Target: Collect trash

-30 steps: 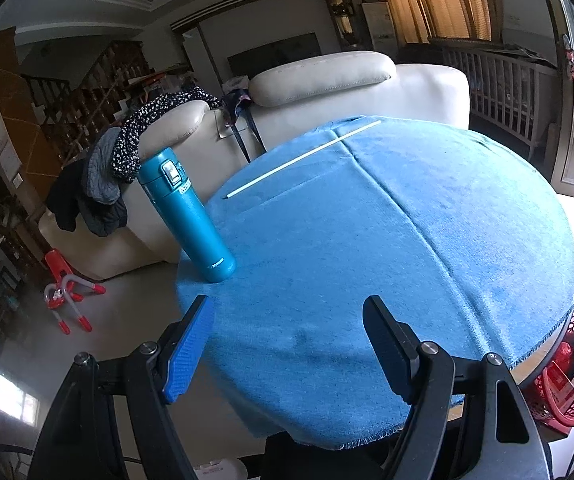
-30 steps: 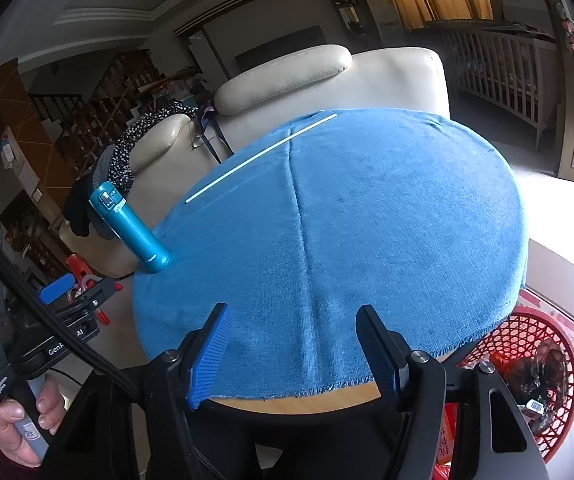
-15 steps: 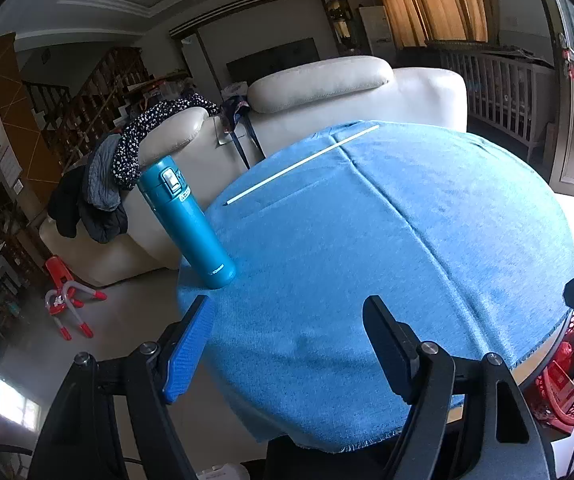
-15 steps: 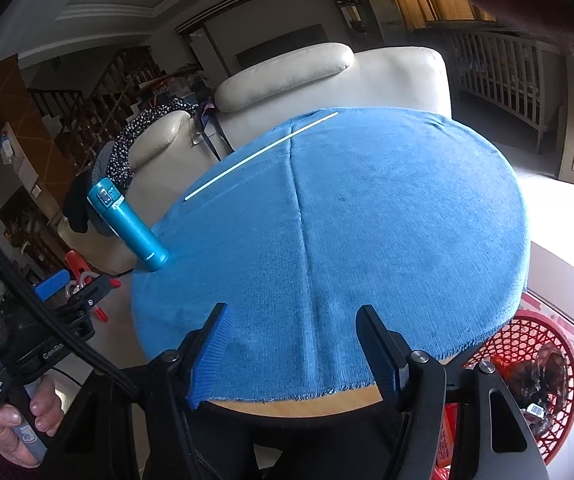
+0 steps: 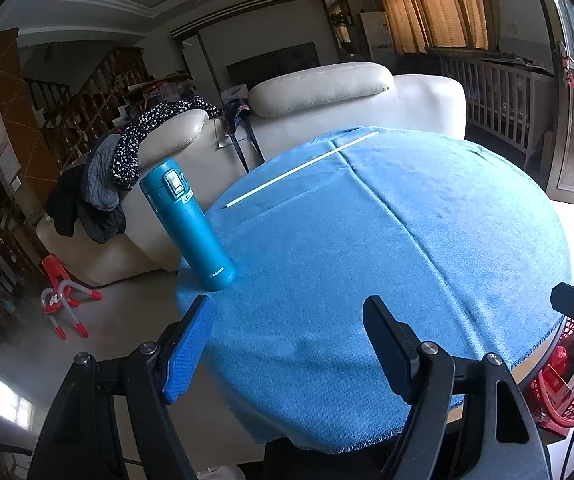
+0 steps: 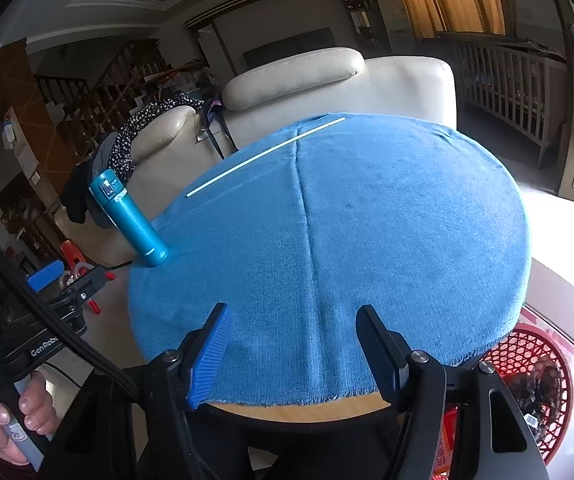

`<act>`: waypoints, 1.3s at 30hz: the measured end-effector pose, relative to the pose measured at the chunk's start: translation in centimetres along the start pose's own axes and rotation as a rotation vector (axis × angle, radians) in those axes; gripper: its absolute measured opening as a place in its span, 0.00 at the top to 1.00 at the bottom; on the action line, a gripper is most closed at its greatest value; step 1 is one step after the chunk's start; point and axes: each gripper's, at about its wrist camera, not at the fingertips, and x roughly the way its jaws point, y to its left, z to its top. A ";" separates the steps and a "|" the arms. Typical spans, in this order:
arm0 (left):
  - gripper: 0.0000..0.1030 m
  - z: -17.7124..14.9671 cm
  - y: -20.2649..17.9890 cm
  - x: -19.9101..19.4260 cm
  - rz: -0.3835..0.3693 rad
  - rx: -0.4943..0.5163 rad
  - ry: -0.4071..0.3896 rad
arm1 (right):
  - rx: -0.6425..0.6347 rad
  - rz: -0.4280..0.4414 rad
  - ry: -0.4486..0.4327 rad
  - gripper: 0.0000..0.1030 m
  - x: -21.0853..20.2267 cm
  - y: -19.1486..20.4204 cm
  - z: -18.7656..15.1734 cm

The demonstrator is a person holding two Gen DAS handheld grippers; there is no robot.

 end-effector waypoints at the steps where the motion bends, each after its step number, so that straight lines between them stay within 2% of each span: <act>1: 0.25 0.0 0.0 0.0 0.001 -0.001 0.001 | -0.001 0.000 -0.001 0.33 0.0 0.1 0.0; 26: 0.25 0.0 0.4 0.9 -0.019 -0.012 0.024 | -0.046 -0.032 -0.006 0.33 0.8 0.9 1.1; 39: 0.25 0.8 1.2 3.4 -0.037 -0.039 0.053 | -0.084 -0.037 -0.016 0.33 2.9 2.5 3.2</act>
